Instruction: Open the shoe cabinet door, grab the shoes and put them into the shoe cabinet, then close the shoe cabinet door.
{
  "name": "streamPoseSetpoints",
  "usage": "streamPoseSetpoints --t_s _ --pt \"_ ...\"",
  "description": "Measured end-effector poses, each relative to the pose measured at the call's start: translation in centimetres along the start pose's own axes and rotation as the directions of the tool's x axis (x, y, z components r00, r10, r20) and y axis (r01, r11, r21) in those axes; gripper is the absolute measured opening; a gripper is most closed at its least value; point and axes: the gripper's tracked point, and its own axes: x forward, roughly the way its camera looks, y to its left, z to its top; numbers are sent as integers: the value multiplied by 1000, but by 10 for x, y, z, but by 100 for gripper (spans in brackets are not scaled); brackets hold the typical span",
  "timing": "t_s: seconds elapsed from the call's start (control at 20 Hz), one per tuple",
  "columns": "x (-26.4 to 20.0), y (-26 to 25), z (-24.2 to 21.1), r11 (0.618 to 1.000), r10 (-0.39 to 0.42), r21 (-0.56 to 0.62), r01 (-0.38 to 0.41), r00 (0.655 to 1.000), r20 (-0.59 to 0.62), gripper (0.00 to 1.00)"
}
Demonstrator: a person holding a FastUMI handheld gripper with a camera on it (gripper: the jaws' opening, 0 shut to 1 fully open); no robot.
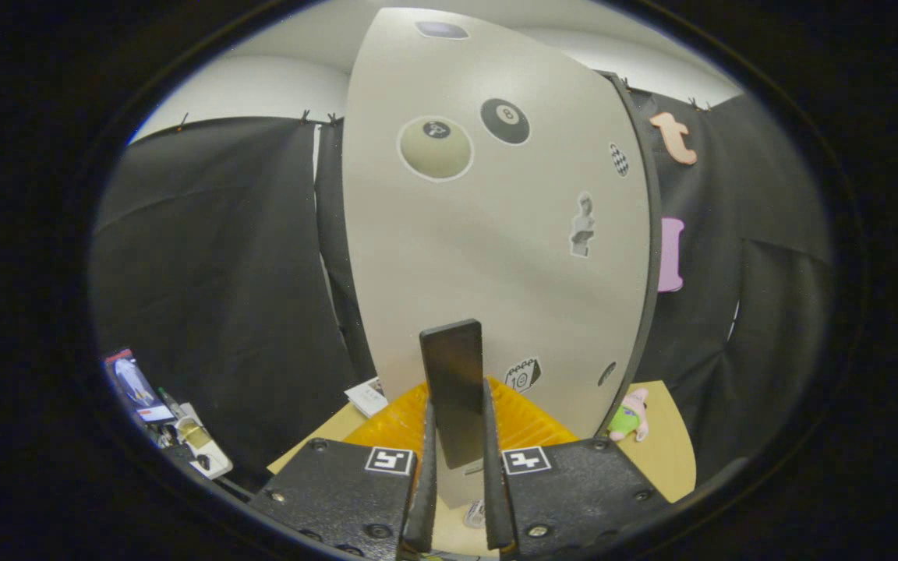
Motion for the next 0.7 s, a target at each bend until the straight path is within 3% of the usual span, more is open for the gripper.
streamPoseSetpoints --t_s 0.35,0.7 --pt "-40 -31 -7 999 21 -26 -21 1000 0 27" --pt "-73 -81 -12 996 -72 -56 75 996 50 24"
